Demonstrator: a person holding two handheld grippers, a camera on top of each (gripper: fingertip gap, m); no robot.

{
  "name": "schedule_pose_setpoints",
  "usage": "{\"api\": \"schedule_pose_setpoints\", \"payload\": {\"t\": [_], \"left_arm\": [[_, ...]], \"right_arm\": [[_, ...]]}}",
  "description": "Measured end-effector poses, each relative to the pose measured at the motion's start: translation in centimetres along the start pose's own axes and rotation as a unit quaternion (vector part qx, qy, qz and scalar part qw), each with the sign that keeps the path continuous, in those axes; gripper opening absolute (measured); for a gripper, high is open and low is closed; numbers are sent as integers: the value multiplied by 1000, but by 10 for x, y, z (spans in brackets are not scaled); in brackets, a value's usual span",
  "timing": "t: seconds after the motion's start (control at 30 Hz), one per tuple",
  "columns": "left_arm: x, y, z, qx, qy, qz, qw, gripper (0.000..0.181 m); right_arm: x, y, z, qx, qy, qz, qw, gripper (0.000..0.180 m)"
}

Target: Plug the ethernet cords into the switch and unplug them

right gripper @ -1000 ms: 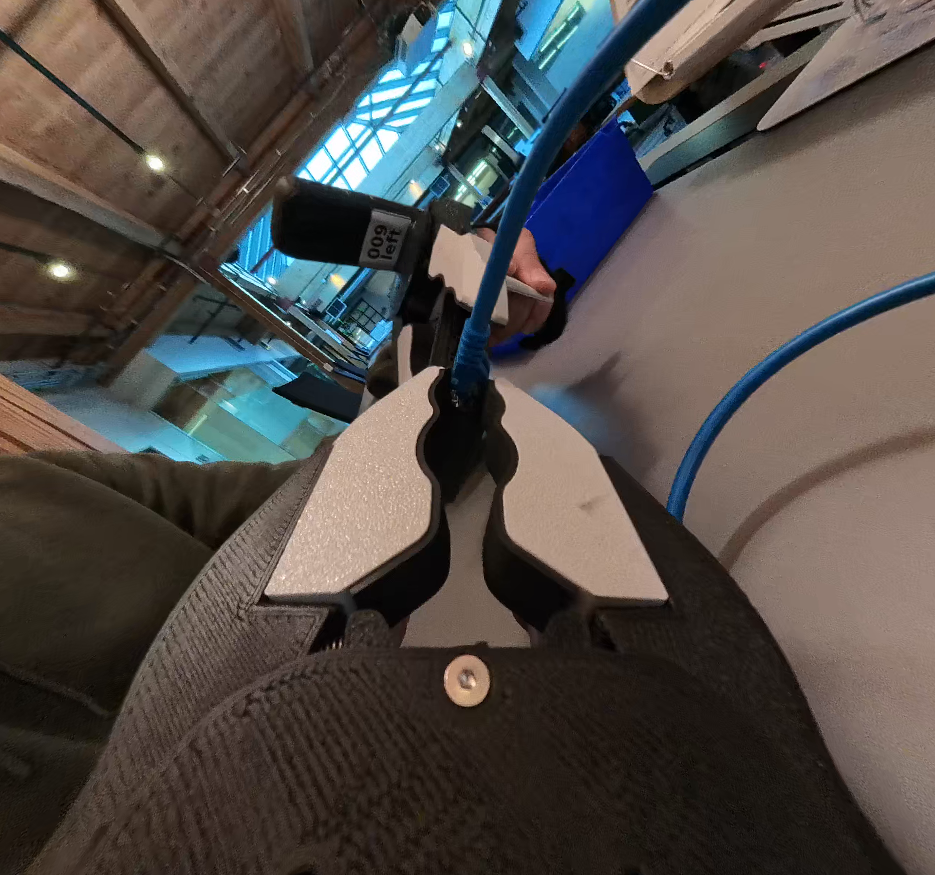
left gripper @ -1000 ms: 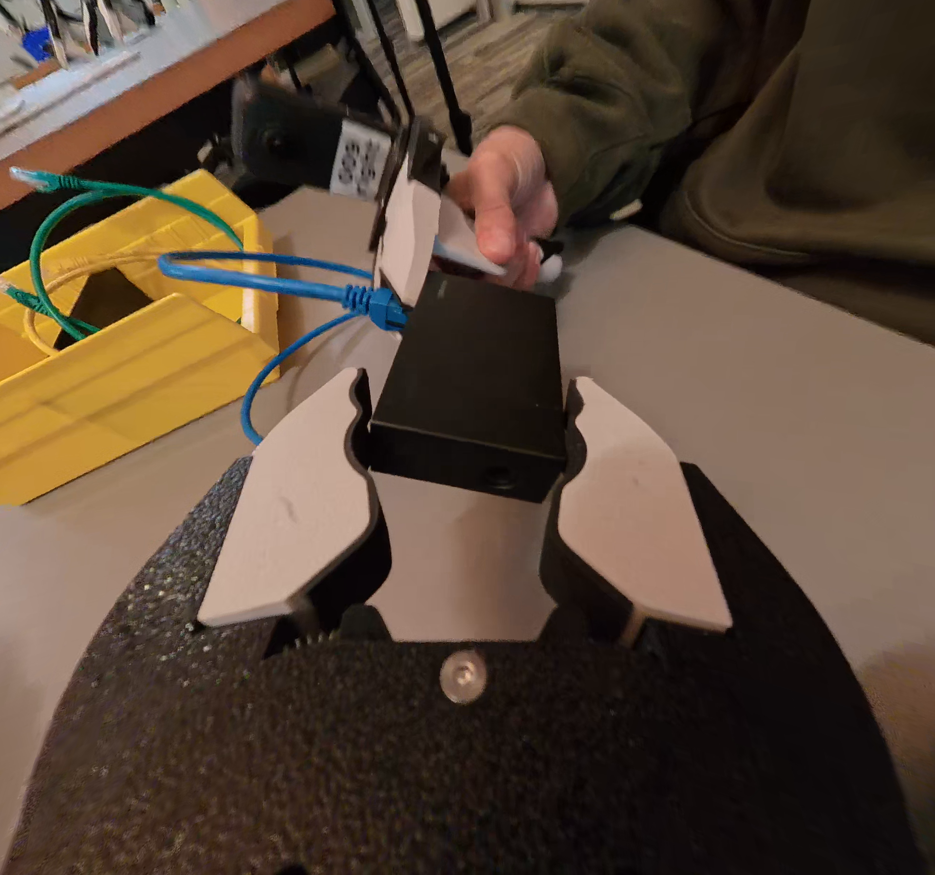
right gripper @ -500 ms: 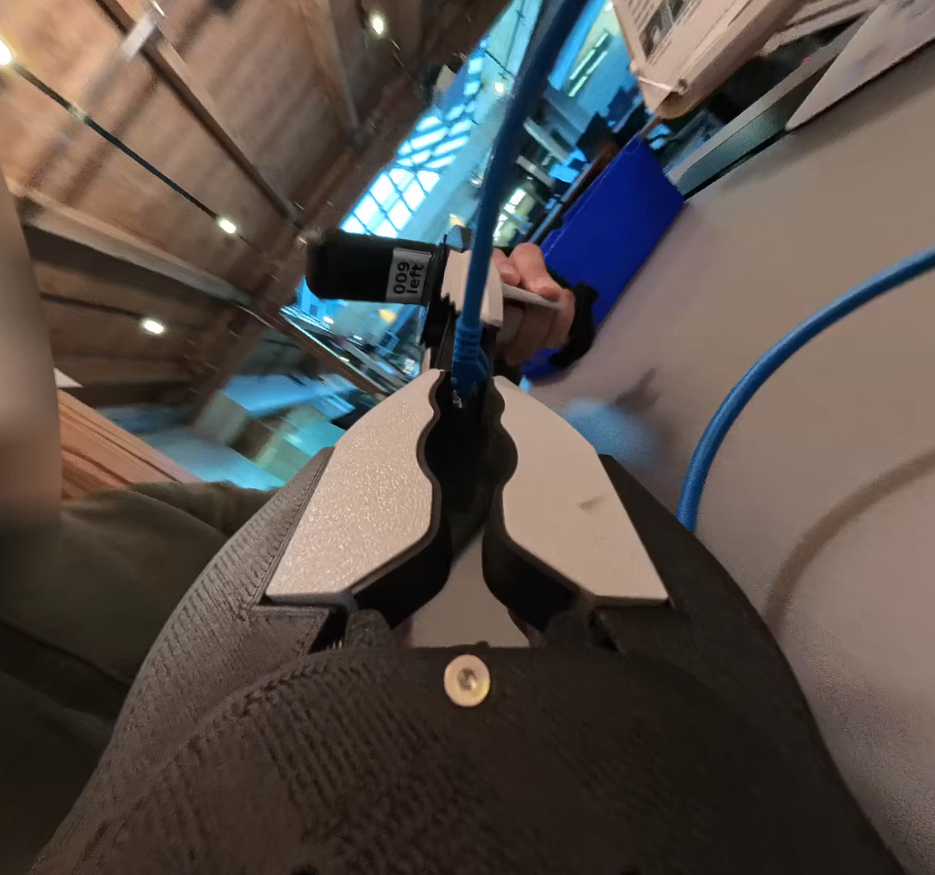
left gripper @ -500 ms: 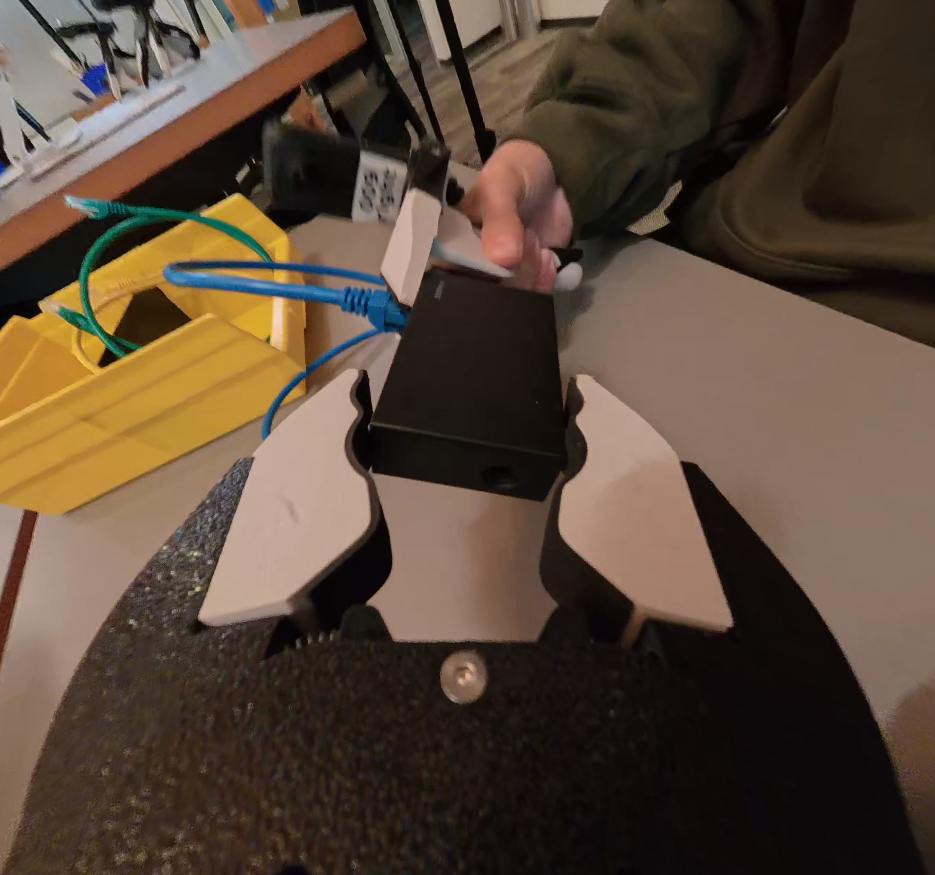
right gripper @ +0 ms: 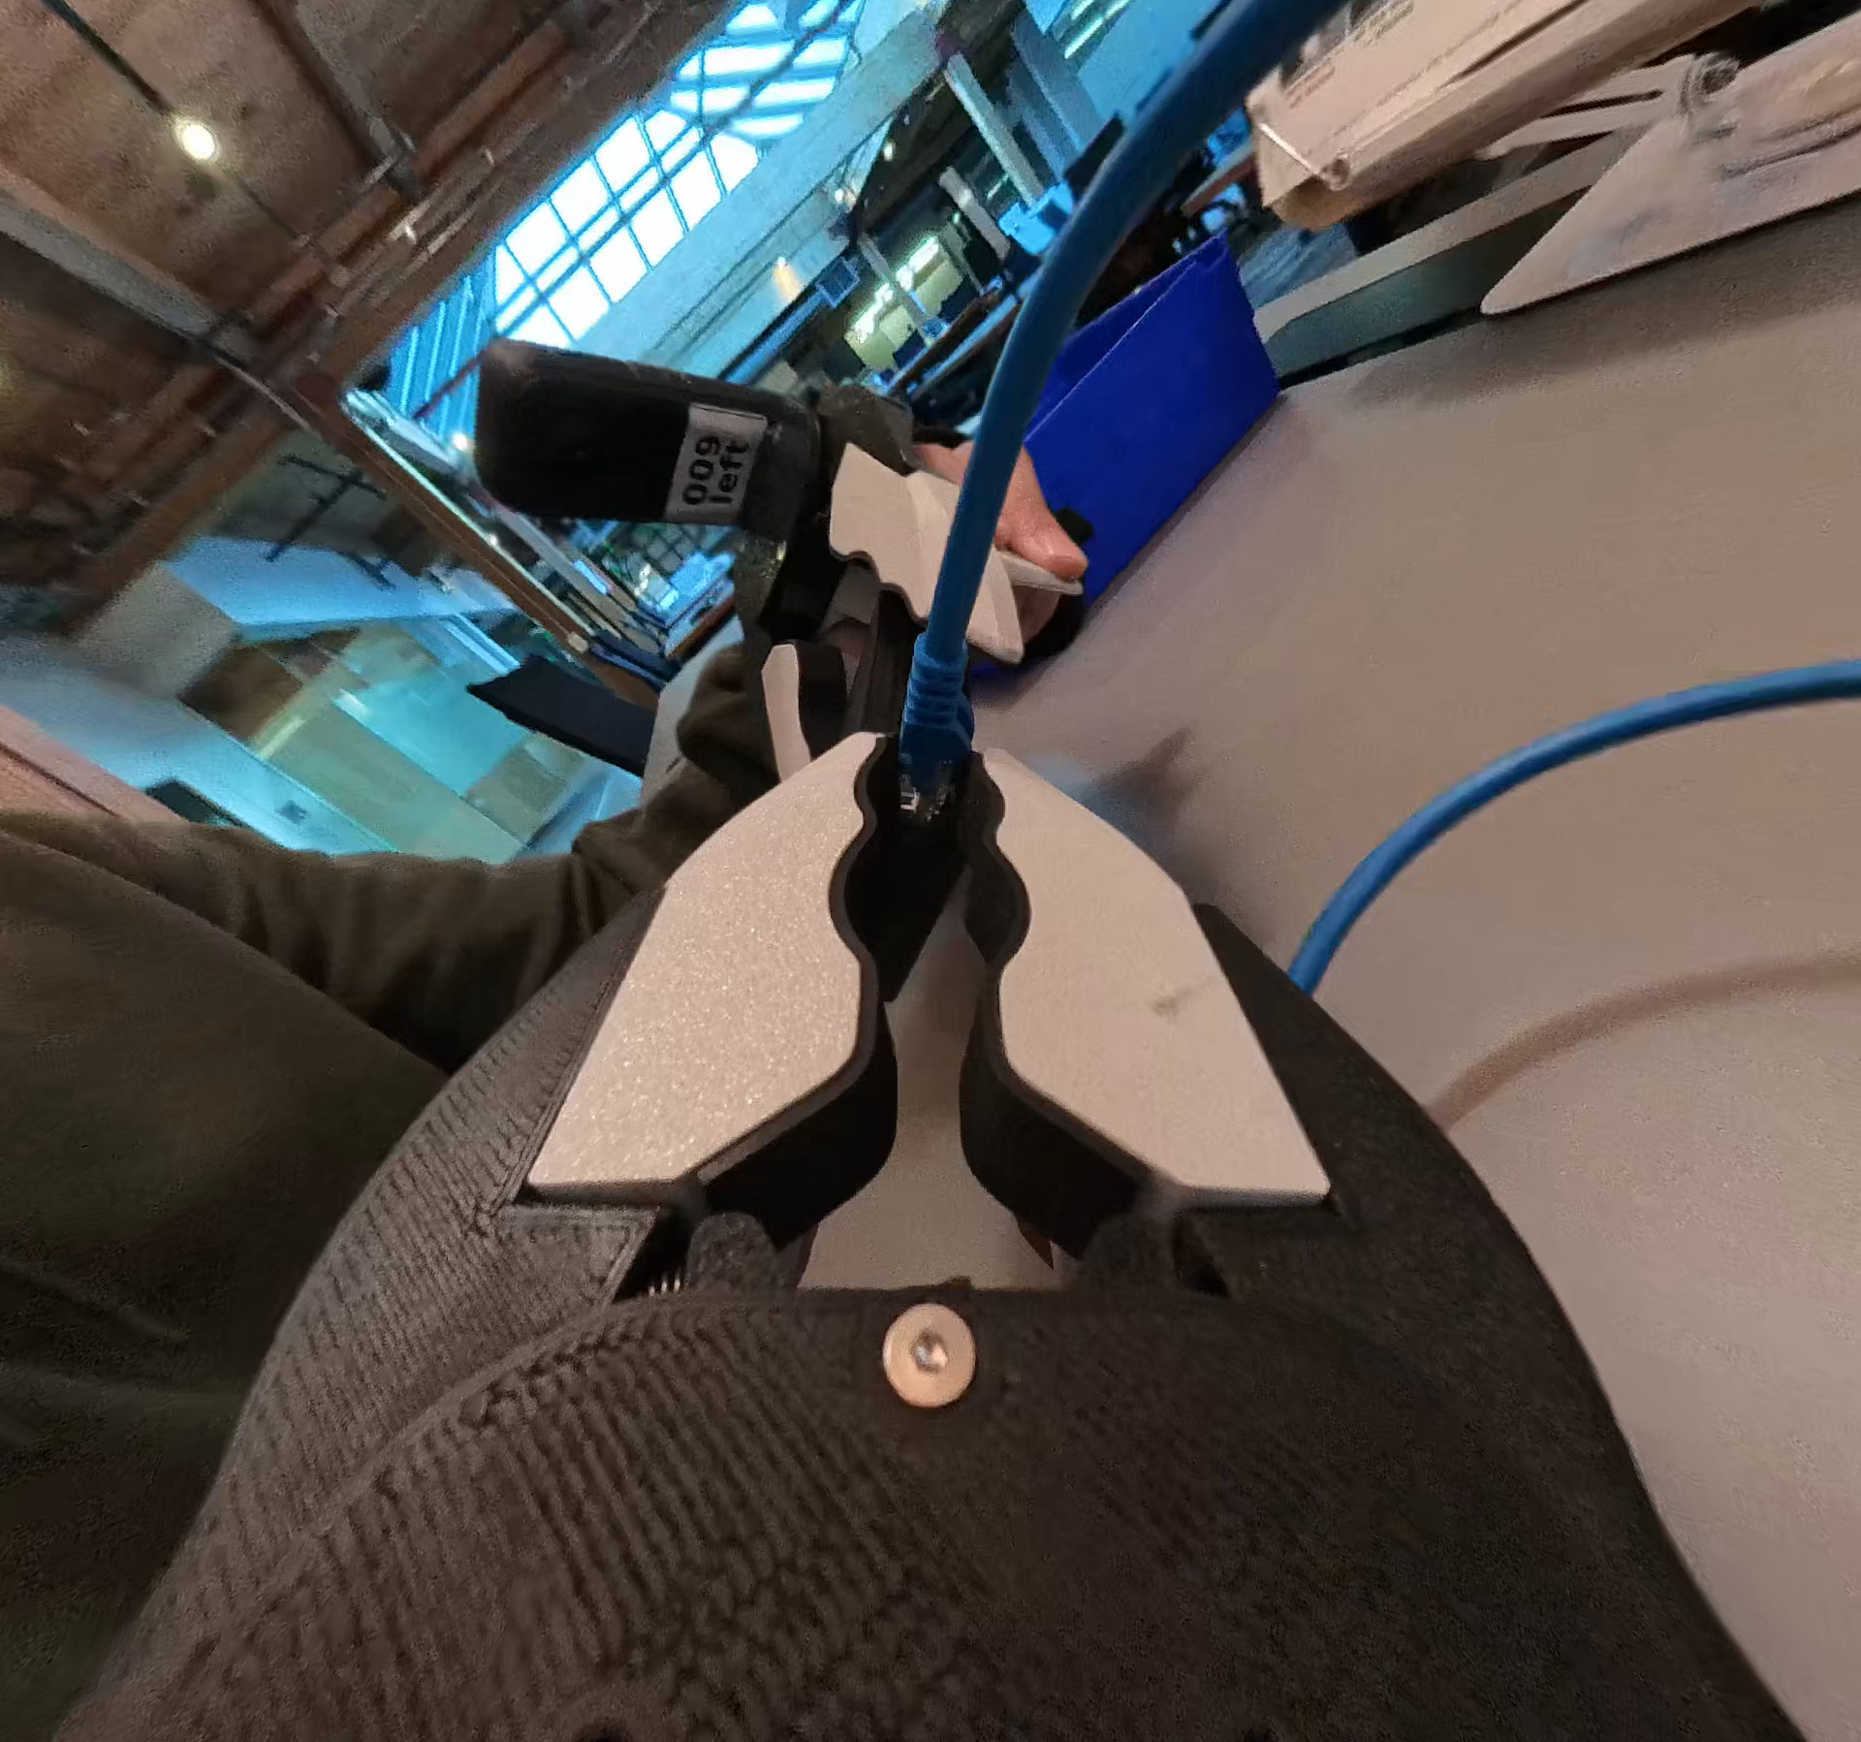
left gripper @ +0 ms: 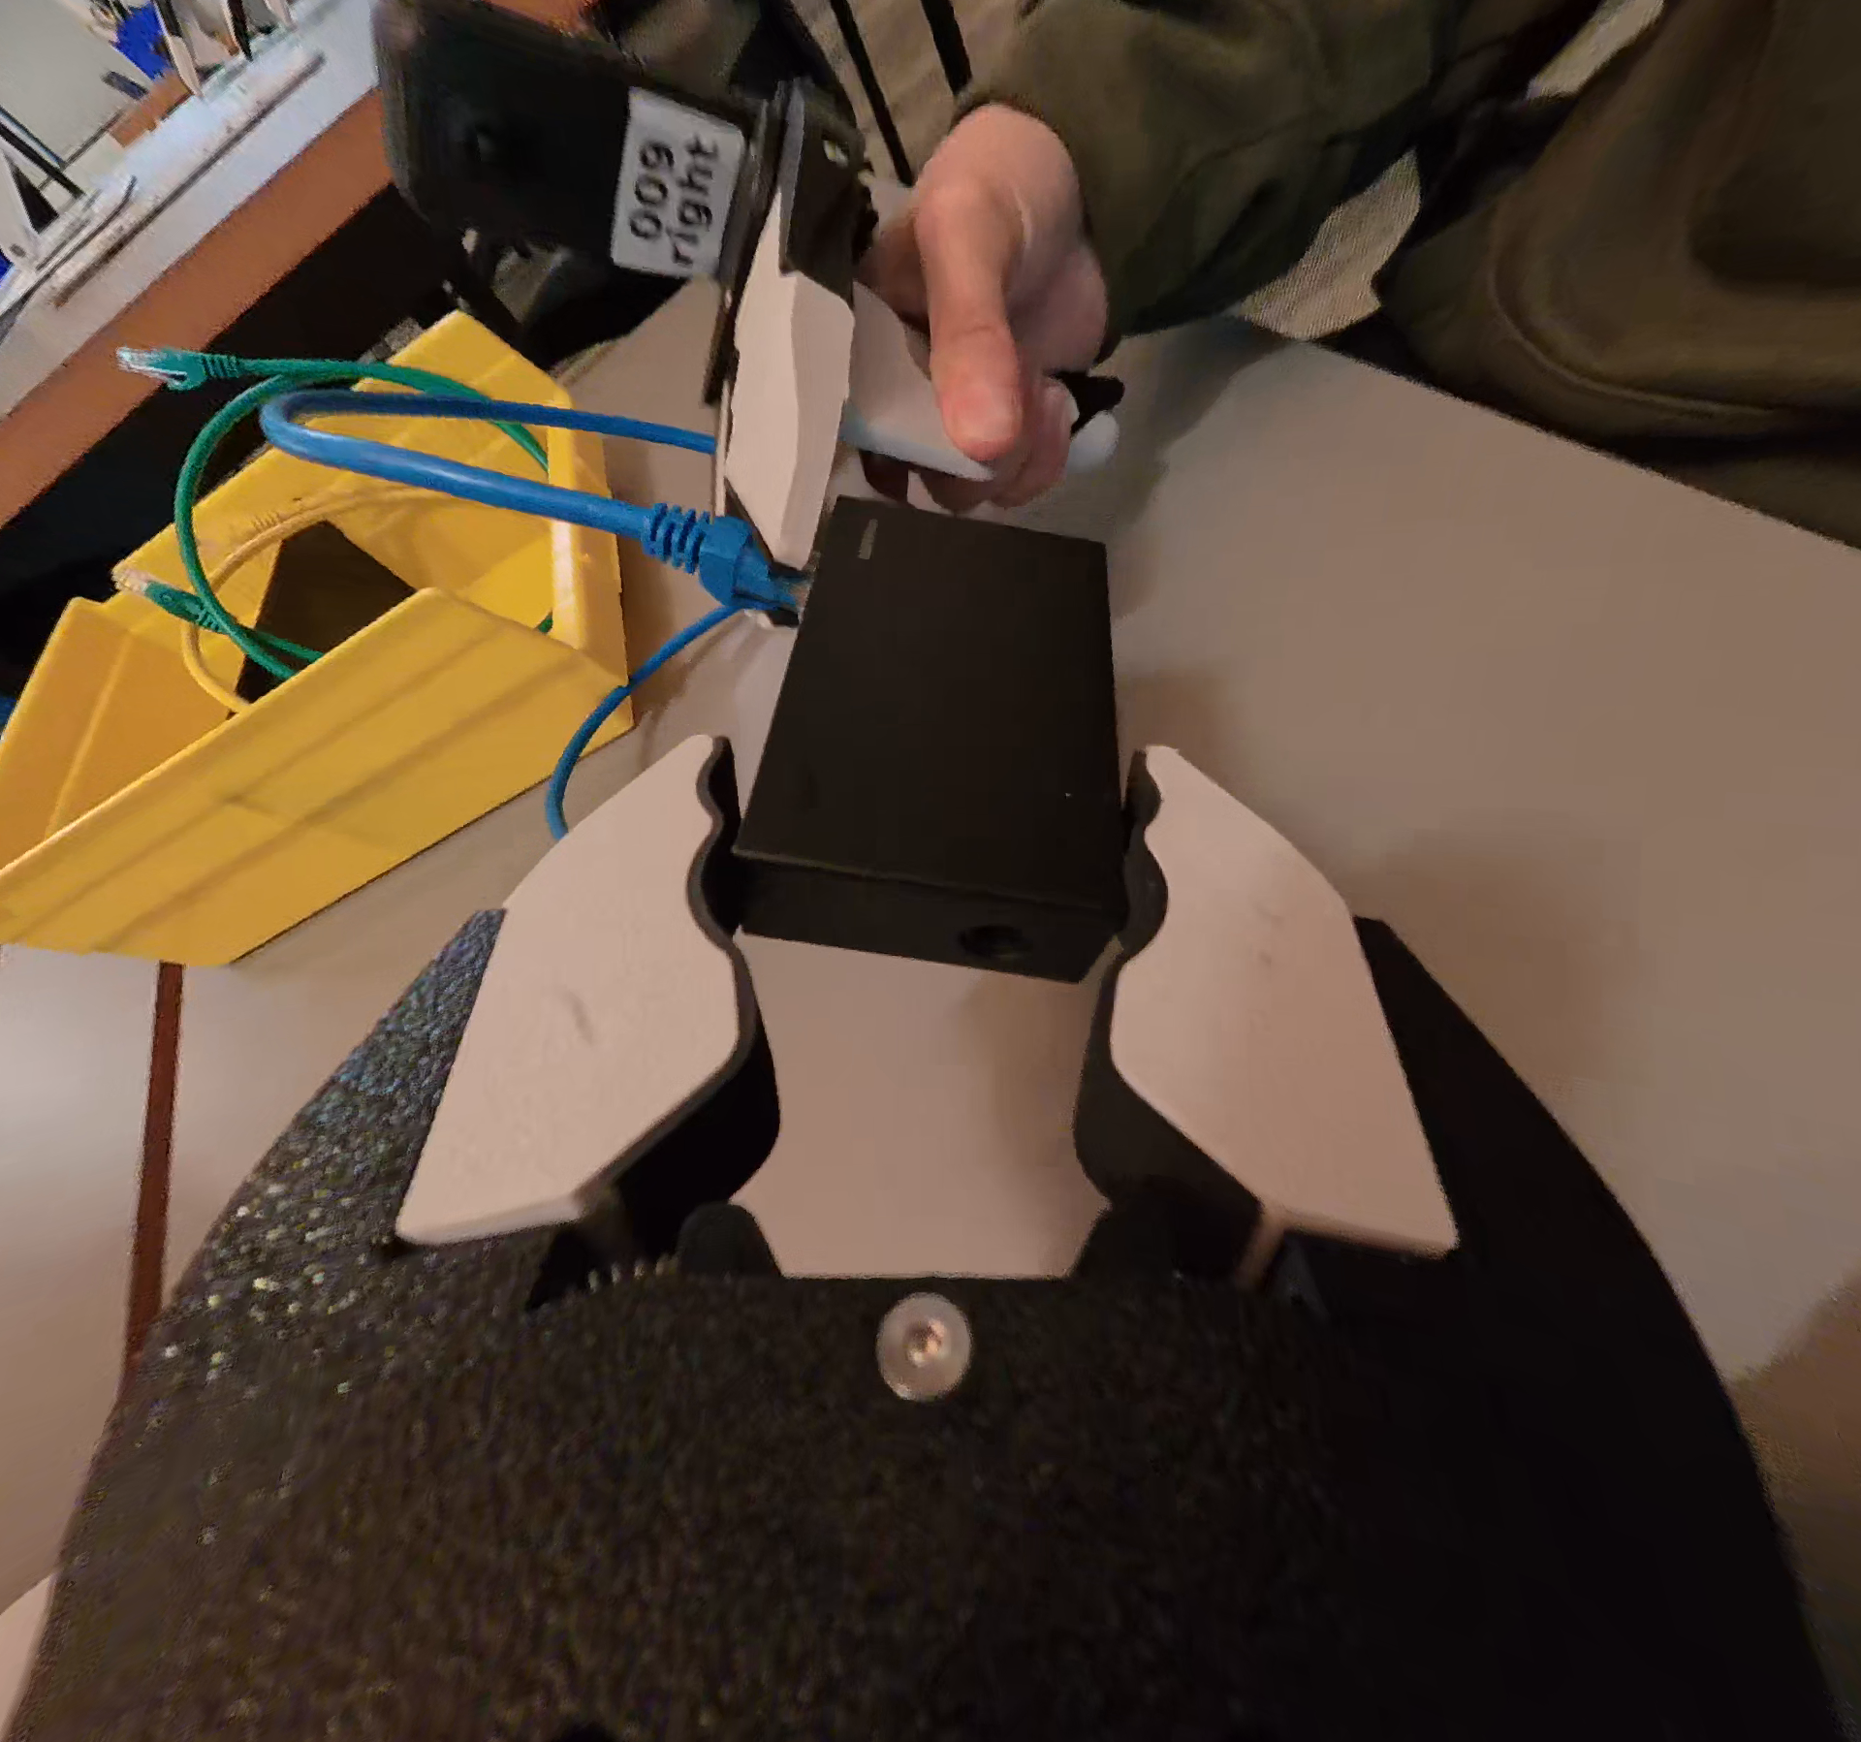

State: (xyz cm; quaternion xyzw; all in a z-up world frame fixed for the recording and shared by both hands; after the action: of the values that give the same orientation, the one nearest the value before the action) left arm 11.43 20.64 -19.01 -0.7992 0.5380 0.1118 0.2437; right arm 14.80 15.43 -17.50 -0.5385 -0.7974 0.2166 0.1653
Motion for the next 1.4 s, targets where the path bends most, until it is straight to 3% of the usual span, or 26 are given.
{"api": "schedule_pose_setpoints", "payload": {"t": [0.1, 0.2, 0.33, 0.47, 0.63, 0.73, 0.87, 1.1, 1.2, 1.3, 1.4], "left_arm": [[-1, -6, -9, -2, 30, -15, 999, 73], [-2, 5, -6, 25, 3, 8, 1000, 73], [-8, -2, -3, 1, 23, -10, 1000, 73], [-44, -15, -21, -23, 114, -46, 992, 73], [-77, -23, -21, -29, 129, -92, 987, 73], [-81, -22, -22, -28, 128, -96, 987, 73], [-81, -21, -21, -29, 123, -92, 988, 73], [-81, -21, -18, -39, 126, -86, 987, 72], [-82, -22, -17, -43, 132, -86, 987, 72], [-82, -22, -17, -45, 133, -85, 986, 72], [-81, -22, -16, -48, 132, -82, 987, 72]], "right_arm": [[0, -2, -13, 7, 11, -14, 1000, 14], [-11, 6, -37, 58, 67, -26, 996, 13], [-13, 8, -31, -36, -37, 27, 998, 14], [-31, -18, -88, -83, -9, 13, 996, 14], [-39, -51, -170, -156, -39, 12, 987, 13], [-48, -50, -219, -184, -34, 38, 982, 13], [-58, -74, -278, -176, 25, 6, 984, 13], [-67, -126, -329, -207, 62, -35, 976, 13], [-81, -110, -355, -267, 53, 49, 961, 13], [-98, -79, -367, -244, 62, 84, 964, 13], [-111, -39, -352, -211, 52, 90, 972, 14]]}}
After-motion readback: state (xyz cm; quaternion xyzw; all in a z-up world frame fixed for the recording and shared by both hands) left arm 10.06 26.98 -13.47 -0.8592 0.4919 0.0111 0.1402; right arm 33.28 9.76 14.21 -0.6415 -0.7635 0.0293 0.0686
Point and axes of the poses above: each gripper's, where its closed fingertips meet, x out along the fingers, z out of its underside, y = z × x across the jaws, the point moved 2 cm from there along -x, back along the fingers, and after that the axes turned 9 degrees about -x, right-handed, at the moved point
